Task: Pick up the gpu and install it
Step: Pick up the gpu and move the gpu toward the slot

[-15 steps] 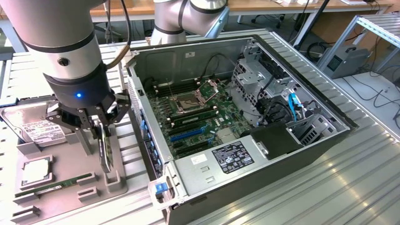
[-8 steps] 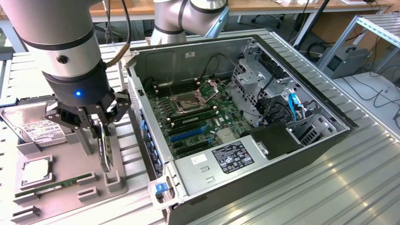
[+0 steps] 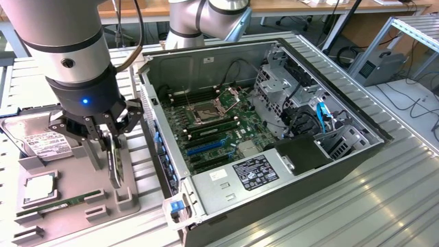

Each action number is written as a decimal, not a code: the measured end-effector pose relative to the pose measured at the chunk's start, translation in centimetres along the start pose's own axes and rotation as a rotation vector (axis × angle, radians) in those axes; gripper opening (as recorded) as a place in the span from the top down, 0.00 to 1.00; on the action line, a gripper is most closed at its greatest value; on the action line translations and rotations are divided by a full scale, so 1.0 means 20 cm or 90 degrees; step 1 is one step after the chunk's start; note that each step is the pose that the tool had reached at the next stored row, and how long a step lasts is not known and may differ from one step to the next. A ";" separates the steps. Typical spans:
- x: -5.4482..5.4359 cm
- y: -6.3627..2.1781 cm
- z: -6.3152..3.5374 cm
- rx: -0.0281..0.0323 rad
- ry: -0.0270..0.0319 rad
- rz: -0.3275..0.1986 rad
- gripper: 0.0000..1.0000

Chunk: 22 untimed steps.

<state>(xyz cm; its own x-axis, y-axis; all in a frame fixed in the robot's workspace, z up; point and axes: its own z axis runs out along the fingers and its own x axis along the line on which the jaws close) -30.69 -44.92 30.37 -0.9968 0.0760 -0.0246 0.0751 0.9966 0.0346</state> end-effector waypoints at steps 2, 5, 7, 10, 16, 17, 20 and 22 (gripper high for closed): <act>0.00 0.000 -0.004 0.0000 0.0000 0.000 0.73; 0.00 0.000 -0.011 0.0001 0.0000 0.000 0.73; 0.00 0.001 -0.017 0.0000 0.0000 0.000 0.73; 0.00 0.001 -0.023 0.0001 0.0000 0.000 0.73; 0.00 0.001 -0.035 0.0000 0.0000 0.000 0.73; 0.00 0.001 -0.037 0.0000 0.0000 0.000 0.73; 0.00 0.002 -0.045 0.0001 0.0001 0.000 0.73; 0.00 0.002 -0.050 0.0000 0.0000 0.000 0.73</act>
<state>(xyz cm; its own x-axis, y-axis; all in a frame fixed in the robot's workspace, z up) -30.69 -44.92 31.38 -0.9968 0.0760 -0.0245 0.0751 0.9966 0.0345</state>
